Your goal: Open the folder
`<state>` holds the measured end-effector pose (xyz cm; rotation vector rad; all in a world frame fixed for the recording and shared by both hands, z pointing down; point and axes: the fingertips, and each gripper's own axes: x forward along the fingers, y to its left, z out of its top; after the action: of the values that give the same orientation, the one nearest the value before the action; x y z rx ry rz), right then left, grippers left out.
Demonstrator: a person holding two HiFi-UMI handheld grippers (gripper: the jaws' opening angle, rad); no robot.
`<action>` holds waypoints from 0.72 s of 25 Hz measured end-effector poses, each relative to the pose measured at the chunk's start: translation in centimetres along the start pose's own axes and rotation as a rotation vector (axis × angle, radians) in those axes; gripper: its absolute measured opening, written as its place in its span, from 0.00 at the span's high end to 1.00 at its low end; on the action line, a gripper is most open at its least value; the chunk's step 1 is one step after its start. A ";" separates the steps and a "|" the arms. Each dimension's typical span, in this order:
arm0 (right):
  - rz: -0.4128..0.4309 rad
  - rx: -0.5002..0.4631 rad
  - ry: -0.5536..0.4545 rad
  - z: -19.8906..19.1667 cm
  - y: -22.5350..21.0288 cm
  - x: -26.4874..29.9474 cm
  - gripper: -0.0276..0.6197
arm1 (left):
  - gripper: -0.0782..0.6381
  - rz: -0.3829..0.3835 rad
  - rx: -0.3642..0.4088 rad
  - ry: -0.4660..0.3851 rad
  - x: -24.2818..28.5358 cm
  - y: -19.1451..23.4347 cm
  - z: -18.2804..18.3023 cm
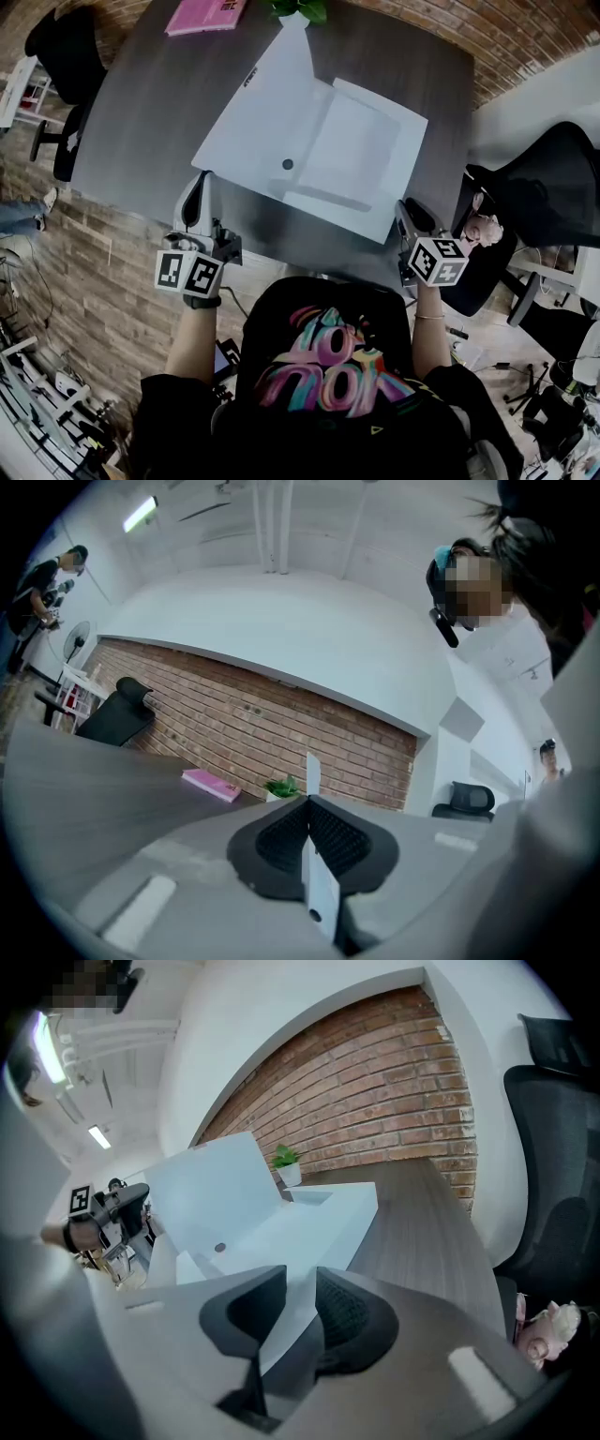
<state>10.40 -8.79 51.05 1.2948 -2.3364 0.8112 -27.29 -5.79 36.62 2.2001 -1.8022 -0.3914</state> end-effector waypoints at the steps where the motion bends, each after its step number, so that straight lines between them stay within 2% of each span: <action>1: 0.000 -0.001 0.000 0.0 0.0 0.0 0.80 | 0.89 0.002 -0.004 0.000 0.0 0.0 0.0; 10: -0.009 0.001 0.004 0.1 -0.1 0.1 0.80 | 0.88 -0.023 -0.020 0.002 0.1 -0.6 0.1; 18: -0.017 0.001 -0.015 1.0 -0.3 0.1 0.80 | 0.83 -0.148 0.018 0.044 0.3 -4.0 -0.3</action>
<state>10.53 -9.65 50.42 1.3238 -2.3340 0.8007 -23.53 -5.34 35.39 2.3438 -1.6320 -0.3547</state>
